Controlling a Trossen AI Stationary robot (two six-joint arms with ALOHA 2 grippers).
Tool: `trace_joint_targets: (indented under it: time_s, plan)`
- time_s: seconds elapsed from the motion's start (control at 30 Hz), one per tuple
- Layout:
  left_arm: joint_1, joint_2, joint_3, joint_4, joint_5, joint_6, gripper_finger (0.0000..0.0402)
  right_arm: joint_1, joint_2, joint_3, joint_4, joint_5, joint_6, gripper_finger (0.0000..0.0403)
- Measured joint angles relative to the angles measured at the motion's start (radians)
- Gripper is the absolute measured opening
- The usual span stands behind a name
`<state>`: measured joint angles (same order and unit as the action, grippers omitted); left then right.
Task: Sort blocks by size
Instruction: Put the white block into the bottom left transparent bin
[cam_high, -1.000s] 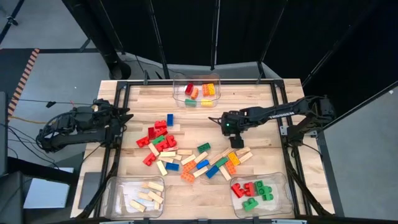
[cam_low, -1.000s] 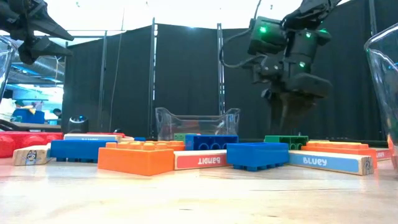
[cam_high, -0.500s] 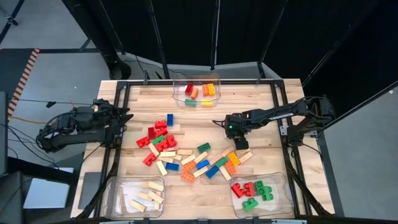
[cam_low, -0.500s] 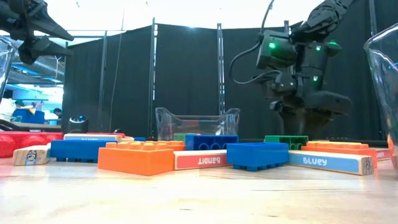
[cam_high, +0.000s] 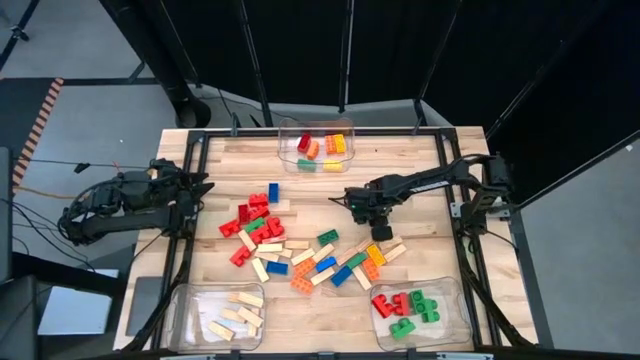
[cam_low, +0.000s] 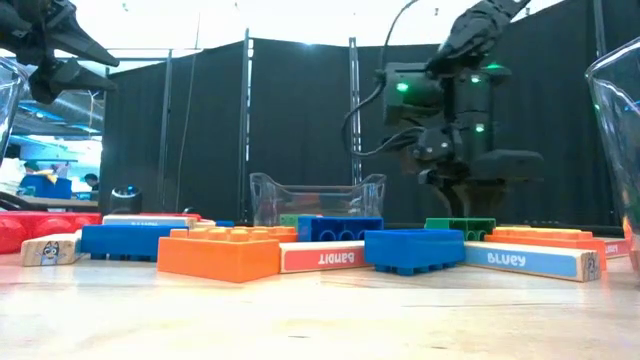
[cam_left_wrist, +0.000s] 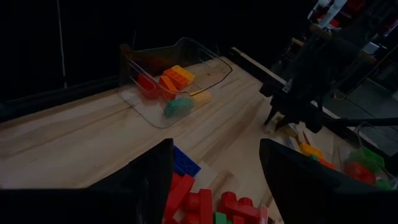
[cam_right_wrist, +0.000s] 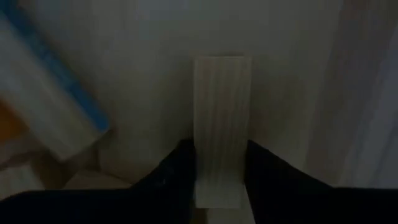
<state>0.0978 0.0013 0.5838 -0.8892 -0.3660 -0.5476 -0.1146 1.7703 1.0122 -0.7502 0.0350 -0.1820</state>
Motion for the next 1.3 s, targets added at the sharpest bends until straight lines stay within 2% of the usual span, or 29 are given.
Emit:
trace_joint_targets:
  time_s: [0.1, 0.27, 0.4, 0.5, 0.6, 0.77, 0.9, 1.13, 1.23, 1.3]
  plan:
    - [0.000, 0.000, 0.000, 0.000, 0.000, 0.000, 0.0245, -0.001, 0.001, 0.092, -0.002, 0.038, 0.069, 0.0118]
    - [0.000, 0.000, 0.000, 0.000, 0.000, -0.001, 0.0245, 0.048, 0.001, 0.262, 0.010, 0.024, 0.174, 0.0118]
    - [0.000, 0.000, 0.000, 0.001, -0.001, -0.003, 0.0245, 0.123, -0.003, 0.372, 0.179, 0.020, 0.275, 0.0118]
    - [0.000, 0.000, 0.000, 0.001, -0.002, -0.003, 0.0245, 0.189, 0.020, 0.424, 0.371, 0.026, 0.302, 0.0118]
    - [0.000, 0.000, 0.000, 0.001, -0.002, -0.003, 0.0245, 0.248, 0.081, 0.493, 0.545, 0.035, 0.303, 0.0118]
    - [0.000, 0.000, 0.000, 0.002, -0.002, -0.003, 0.0245, 0.301, 0.272, 0.732, 0.593, 0.044, 0.302, 0.0118]
    - [0.000, 0.000, 0.000, 0.002, -0.002, -0.003, 0.0245, 0.327, 0.458, 0.968, 0.586, -0.044, 0.294, 0.0118]
    - [0.000, 0.000, 0.000, 0.001, -0.002, -0.003, 0.0245, 0.346, 0.733, 1.337, 0.578, -0.333, 0.368, 0.0118]
    - [0.000, 0.001, 0.000, 0.001, 0.000, -0.003, 0.0245, 0.343, 0.771, 1.303, 0.695, -0.451, 0.508, 0.0118]
    - [0.000, 0.001, 0.000, 0.000, 0.001, -0.003, 0.0245, 0.342, 0.797, 1.294, 0.725, -0.481, 0.586, 0.0118]
